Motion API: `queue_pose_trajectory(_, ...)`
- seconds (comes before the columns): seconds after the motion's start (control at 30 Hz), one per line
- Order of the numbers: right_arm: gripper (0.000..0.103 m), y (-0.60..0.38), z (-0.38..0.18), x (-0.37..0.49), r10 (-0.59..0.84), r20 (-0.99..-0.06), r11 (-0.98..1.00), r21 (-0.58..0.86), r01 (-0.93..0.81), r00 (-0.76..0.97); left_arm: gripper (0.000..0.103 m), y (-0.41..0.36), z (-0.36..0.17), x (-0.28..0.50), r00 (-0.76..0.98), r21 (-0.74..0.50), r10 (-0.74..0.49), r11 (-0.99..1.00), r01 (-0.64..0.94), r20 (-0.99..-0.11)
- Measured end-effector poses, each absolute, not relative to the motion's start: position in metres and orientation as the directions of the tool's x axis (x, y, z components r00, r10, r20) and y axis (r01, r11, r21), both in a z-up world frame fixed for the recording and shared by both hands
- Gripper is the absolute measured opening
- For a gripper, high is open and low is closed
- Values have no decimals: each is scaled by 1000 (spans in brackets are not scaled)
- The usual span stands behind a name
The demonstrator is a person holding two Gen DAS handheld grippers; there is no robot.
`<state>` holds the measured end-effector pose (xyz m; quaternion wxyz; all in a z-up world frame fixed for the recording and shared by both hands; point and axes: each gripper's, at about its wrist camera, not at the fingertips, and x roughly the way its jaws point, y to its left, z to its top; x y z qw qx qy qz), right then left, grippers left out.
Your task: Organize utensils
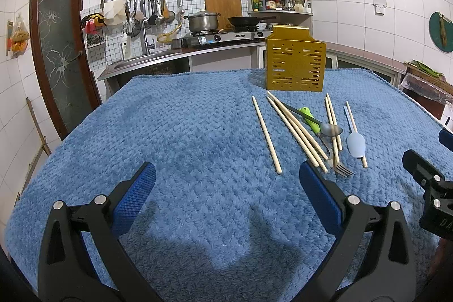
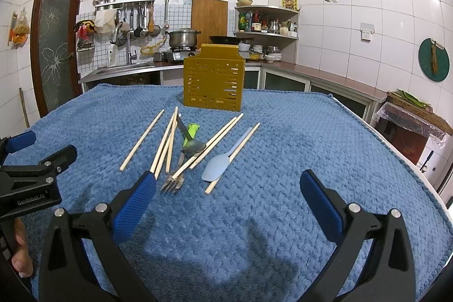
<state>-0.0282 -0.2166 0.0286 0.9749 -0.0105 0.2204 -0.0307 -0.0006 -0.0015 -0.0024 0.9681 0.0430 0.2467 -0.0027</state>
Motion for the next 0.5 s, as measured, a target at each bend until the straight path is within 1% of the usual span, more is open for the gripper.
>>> queue_pose_trajectory(0.5, 99, -216, 28, -28, -66, -432, 998, -37, 55, 900, 98, -2, -3, 0, 878, 82, 16, 996, 26, -479)
